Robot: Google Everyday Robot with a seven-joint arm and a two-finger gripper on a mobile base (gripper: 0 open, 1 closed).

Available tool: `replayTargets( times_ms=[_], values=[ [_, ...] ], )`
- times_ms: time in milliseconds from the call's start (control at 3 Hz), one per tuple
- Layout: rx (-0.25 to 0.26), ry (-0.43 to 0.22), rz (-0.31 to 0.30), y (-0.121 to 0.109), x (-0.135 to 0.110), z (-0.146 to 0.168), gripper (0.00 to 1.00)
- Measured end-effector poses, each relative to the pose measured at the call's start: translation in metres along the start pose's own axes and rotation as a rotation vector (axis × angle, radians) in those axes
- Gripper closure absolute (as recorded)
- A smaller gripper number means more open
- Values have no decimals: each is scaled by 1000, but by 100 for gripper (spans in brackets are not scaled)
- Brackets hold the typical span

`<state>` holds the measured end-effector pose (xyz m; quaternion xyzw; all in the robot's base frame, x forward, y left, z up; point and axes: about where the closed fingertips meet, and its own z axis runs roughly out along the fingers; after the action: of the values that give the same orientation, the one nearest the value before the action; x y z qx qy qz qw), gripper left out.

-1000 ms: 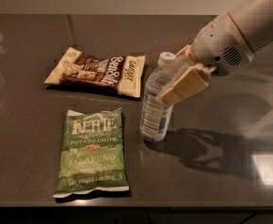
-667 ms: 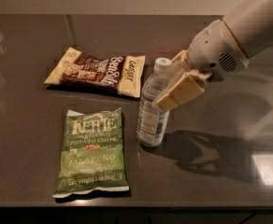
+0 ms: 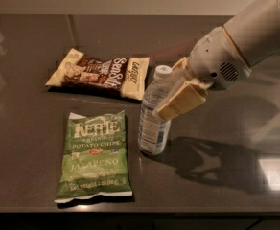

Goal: Move blue plastic bottle near green jalapeno chip bag

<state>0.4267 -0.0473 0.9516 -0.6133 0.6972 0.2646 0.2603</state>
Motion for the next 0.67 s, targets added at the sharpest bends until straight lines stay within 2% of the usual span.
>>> replayTargets(
  times_ms=[667],
  values=[
    [-3,-3,-2,5,1,2,12]
  ],
)
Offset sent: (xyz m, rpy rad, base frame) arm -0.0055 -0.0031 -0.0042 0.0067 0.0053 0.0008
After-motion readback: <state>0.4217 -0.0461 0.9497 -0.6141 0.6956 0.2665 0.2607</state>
